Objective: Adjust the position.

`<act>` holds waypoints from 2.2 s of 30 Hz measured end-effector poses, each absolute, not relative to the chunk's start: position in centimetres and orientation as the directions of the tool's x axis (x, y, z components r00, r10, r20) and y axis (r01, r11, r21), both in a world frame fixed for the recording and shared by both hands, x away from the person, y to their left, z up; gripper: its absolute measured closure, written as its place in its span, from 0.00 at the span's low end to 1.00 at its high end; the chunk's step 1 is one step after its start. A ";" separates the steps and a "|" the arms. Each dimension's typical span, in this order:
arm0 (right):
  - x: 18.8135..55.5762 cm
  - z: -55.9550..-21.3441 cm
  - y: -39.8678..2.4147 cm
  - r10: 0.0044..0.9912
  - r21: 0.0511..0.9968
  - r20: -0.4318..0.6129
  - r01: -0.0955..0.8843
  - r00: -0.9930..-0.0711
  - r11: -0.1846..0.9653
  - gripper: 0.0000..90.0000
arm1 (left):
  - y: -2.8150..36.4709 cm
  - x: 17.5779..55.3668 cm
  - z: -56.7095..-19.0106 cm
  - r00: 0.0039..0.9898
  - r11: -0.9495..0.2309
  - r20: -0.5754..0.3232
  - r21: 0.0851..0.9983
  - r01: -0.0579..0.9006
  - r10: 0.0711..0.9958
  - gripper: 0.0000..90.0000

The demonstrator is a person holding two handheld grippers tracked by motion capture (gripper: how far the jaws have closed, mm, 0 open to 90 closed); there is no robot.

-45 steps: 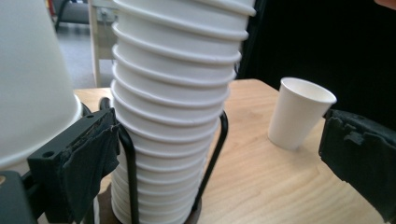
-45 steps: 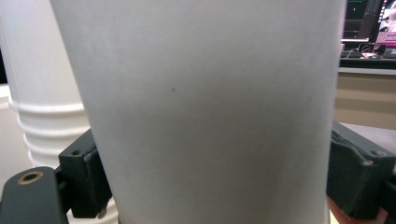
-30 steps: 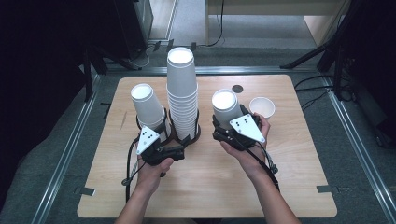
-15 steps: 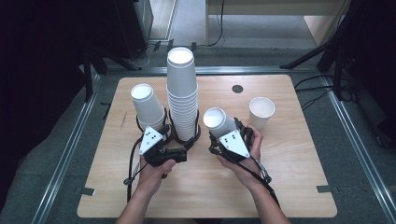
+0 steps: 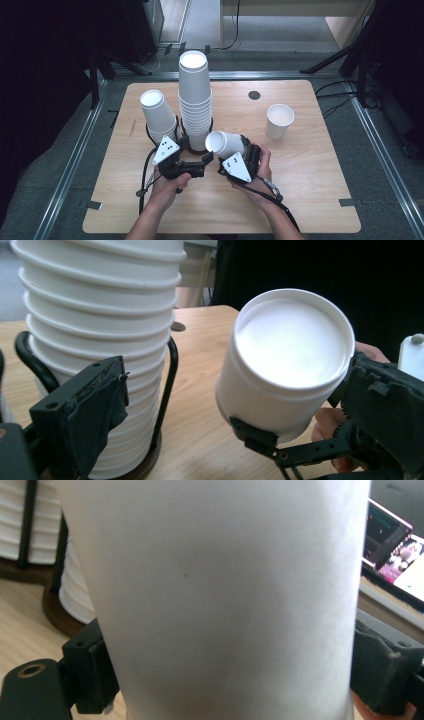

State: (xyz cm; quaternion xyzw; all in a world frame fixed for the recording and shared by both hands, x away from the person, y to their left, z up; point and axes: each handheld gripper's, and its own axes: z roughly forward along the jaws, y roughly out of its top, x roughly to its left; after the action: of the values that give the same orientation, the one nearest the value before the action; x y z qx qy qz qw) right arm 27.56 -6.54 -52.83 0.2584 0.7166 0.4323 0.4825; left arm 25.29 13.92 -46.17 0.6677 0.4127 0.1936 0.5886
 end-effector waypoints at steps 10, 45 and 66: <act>27.2 -53.3 -6.0 0.746 0.836 -0.528 -0.093 -0.406 0.541 0.12 | 13.2 25.4 -46.4 0.633 -0.011 -0.241 0.930 0.367 0.736 0.00; 26.2 -53.6 -5.3 0.680 0.808 -0.572 -0.170 -0.459 0.565 0.08 | 12.6 25.6 -46.8 0.673 -0.099 -0.238 0.901 0.422 0.700 0.24; 25.6 -53.7 -7.0 0.699 0.816 -0.552 -0.123 -0.455 0.564 0.00 | 13.7 25.7 -46.6 0.693 -0.023 -0.280 0.919 0.394 0.665 0.27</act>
State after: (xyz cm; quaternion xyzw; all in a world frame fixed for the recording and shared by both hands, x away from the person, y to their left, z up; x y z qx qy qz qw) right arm 25.61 -7.05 -53.65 0.1947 0.7400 0.4242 0.4843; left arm 25.70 13.73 -46.56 0.7060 0.3748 0.1151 0.5898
